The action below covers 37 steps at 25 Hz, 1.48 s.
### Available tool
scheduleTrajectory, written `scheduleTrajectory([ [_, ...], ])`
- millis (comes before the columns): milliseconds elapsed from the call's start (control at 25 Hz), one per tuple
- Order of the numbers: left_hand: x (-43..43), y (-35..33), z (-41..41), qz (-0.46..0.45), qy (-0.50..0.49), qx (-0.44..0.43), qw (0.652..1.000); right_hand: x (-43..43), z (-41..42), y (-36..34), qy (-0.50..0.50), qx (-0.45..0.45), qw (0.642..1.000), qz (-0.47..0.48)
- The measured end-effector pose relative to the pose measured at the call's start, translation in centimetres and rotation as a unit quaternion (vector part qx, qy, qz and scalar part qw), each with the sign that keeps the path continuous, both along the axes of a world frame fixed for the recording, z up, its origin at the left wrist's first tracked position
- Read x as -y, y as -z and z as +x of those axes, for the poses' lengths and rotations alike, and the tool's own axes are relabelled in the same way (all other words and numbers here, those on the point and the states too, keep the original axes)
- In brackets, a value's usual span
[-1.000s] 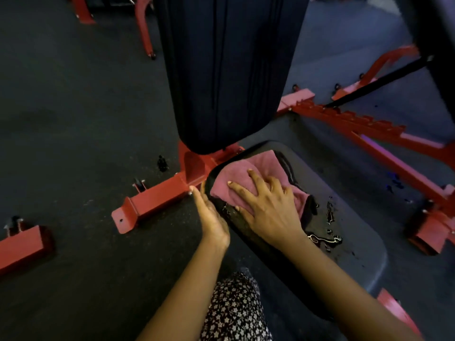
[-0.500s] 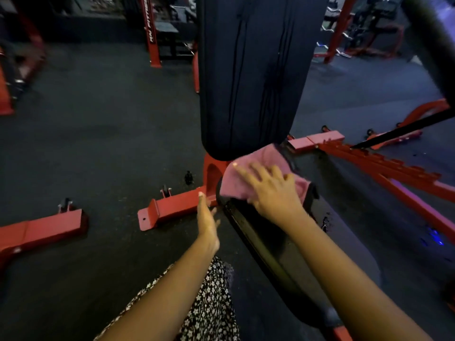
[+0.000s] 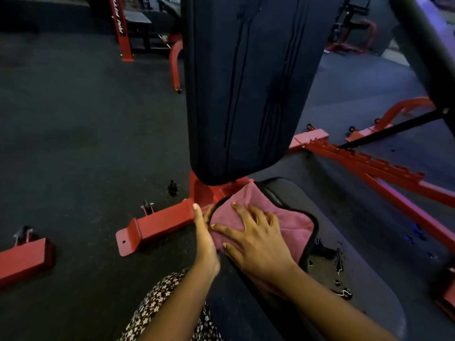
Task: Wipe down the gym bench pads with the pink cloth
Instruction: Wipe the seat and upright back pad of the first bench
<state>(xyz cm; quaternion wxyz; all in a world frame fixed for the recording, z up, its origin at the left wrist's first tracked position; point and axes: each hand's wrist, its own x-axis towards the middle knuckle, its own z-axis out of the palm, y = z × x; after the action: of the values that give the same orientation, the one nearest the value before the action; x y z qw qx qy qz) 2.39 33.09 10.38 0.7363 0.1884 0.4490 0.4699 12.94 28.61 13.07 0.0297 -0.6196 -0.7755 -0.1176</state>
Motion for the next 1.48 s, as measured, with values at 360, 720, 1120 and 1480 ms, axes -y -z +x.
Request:
scheduleTrajectory([
  [360,0.5,-0.9,0.0,0.256,0.074,-0.309,0.913,-6.2,7.9,-0.5,0.190,-0.061,0.979,-0.039],
  [720,-1.8,1.1,2.3,0.535,0.203,-0.633,0.522,-6.6,12.2,-1.0,0.330,-0.101,0.938,-0.035],
  [1120,-1.3,-0.2,1.7,0.502,0.253,-0.561,0.607,10.1,2.5,0.5,0.266,-0.062,0.962,0.020],
  [1480,4.4,-1.4,6.0,0.546,0.330,-0.508,0.578,12.6,9.6,-0.1,0.333,-0.071,0.939,0.043],
])
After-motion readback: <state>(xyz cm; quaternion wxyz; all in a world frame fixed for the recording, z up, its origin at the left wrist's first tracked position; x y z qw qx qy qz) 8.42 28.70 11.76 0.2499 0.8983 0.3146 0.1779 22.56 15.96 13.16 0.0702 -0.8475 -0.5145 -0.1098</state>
